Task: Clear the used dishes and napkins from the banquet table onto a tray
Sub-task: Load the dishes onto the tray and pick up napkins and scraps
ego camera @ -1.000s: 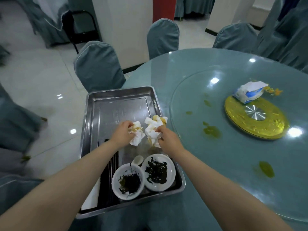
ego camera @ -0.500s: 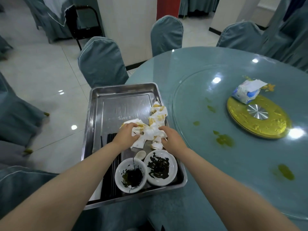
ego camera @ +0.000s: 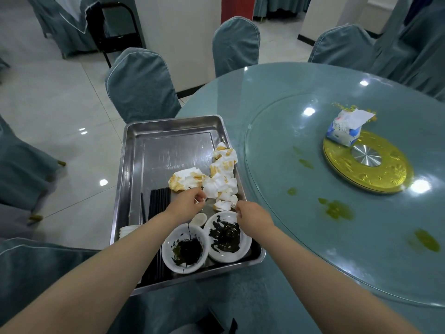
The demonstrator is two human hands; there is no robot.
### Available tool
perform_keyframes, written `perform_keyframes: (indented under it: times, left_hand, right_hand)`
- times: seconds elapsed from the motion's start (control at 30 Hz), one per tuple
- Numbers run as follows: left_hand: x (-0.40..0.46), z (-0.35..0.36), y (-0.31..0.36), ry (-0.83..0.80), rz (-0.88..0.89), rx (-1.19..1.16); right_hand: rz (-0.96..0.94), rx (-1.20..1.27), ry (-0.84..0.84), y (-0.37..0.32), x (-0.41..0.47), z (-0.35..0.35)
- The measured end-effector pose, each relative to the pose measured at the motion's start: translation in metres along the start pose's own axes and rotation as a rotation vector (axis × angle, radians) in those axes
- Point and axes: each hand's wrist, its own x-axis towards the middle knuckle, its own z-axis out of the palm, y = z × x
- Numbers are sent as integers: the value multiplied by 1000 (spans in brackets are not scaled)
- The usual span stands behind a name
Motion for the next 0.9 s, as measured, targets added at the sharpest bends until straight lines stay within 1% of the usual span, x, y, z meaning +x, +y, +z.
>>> perform_keyframes:
  times: [0.07,0.13,0.27,0.37,0.53,0.63,0.7,0.77,0.9]
  left_hand:
    - [-3,3,1,-1,-13,-7]
    - [-5,5,4,5,-13,-6]
    - [-9,8,9,5,19,10]
    - [-12,15,11,-18,24,33]
    - [-11,21,11,-113,13,176]
    - [-9,23,12,-167,16,262]
    - [-8,24,13,-174,22,286]
    - [-9,24,15,-161,23,283]
    - [-8,21,19,-98,15,207]
  right_hand:
    - [-9,-68,-24,-2,-2,3]
    - [3,-76,-15,-2,-3,5]
    - [23,-43,-6,0,-2,6]
    - [44,7,-37,1,0,3]
    - [20,-19,-93,2,2,-4]
    - [14,-55,-96,2,2,-5]
    - [14,-48,-88,1,0,-8]
    - [9,2,-66,2,-3,-9]
    - [61,296,60,11,-11,-5]
